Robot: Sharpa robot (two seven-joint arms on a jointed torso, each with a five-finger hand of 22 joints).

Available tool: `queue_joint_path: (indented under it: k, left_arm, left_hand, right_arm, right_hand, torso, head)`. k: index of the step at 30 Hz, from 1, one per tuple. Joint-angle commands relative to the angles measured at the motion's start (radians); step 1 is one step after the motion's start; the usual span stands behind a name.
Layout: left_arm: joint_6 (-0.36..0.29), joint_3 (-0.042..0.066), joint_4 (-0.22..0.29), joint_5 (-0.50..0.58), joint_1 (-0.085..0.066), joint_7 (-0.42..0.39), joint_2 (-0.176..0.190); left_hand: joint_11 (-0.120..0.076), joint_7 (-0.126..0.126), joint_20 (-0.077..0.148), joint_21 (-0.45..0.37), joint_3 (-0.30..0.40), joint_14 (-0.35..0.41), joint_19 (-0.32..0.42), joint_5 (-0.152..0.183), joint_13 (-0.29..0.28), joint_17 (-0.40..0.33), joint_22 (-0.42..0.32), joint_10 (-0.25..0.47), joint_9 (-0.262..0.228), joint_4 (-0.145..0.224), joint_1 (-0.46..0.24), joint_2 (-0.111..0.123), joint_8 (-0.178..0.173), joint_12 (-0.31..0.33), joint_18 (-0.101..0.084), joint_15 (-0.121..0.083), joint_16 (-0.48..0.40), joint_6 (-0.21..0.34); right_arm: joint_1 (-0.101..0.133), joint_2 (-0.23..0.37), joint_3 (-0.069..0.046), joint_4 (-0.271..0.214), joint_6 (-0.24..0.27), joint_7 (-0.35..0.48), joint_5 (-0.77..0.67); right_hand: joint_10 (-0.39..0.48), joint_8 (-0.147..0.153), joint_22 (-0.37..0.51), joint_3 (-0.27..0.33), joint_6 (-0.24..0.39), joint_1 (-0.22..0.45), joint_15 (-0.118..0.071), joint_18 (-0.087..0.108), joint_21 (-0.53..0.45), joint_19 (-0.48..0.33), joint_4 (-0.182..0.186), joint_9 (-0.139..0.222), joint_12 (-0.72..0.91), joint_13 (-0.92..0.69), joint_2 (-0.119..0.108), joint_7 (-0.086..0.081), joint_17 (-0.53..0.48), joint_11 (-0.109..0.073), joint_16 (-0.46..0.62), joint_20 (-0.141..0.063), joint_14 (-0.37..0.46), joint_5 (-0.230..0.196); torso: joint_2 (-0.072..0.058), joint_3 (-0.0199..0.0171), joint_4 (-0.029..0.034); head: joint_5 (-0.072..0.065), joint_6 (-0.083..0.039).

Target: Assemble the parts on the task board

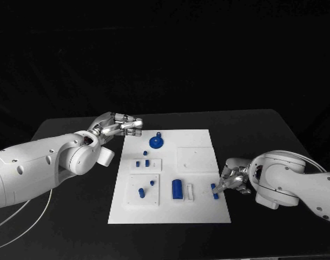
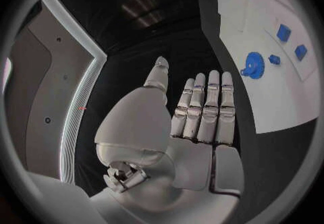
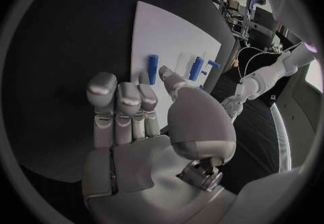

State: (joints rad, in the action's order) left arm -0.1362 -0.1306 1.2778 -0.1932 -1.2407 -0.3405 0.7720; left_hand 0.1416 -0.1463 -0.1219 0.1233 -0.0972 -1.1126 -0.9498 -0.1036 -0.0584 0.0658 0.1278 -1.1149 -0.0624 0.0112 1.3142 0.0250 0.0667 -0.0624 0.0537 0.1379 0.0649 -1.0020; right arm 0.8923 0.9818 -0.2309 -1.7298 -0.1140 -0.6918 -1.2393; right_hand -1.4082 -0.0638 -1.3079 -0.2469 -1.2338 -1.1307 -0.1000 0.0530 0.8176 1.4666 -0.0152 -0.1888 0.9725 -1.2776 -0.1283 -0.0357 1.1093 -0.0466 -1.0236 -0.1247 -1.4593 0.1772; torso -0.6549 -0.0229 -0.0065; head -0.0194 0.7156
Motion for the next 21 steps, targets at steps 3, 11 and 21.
queue_joint_path:
  k: [3,11,21]
  left_arm:
    - [0.007,0.000,0.002,0.003,0.003,-0.012,0.001]
    - [0.008,0.000,0.004,0.003,0.004,-0.011,0.002]
    - [0.007,0.000,0.009,0.002,0.005,-0.011,0.009]
  left_hand:
    - [-0.003,-0.005,-0.001,0.014,-0.002,0.006,0.009,0.005,-0.001,0.001,0.004,0.006,0.000,-0.006,-0.004,0.005,-0.001,0.002,-0.018,0.001,-0.004,-0.001]
    - [-0.003,-0.005,-0.001,0.014,-0.002,0.006,0.009,0.005,-0.001,0.001,0.004,0.006,0.000,-0.006,-0.004,0.005,-0.001,0.002,-0.018,0.001,-0.004,-0.001]
    - [-0.002,-0.006,-0.003,0.012,-0.002,0.006,0.019,0.002,-0.001,0.001,-0.002,0.007,0.000,-0.004,-0.007,0.000,-0.001,0.002,-0.019,0.001,-0.004,0.001]
  right_arm:
    - [-0.006,-0.010,0.006,0.009,-0.010,-0.034,-0.083]
    - [-0.009,-0.039,0.026,0.027,-0.012,-0.036,-0.116]
    - [-0.010,-0.066,0.063,0.051,-0.054,-0.038,-0.206]
  right_hand:
    - [-0.003,0.000,-0.097,-0.005,0.005,0.014,-0.003,0.000,-0.003,0.050,0.048,-0.033,0.000,0.000,-0.018,0.001,0.003,-0.004,-0.006,-0.002,0.000,-0.064]
    - [-0.002,0.000,-0.097,-0.002,0.014,0.020,-0.002,0.001,-0.006,0.050,0.133,-0.064,-0.002,0.004,-0.048,-0.002,0.002,-0.001,-0.004,0.000,0.000,-0.120]
    - [0.001,0.000,-0.097,-0.033,0.017,-0.005,-0.001,0.000,-0.007,0.049,0.098,-0.058,0.000,0.001,-0.050,-0.003,0.001,0.000,-0.003,0.002,0.000,-0.115]
  torso:
    - [0.003,0.0016,-0.0004]
    - [0.003,0.0013,0.0007]
    - [0.002,0.0028,-0.0004]
  head:
    - [-0.002,0.007]
    - [0.002,0.013]
    - [0.008,0.020]
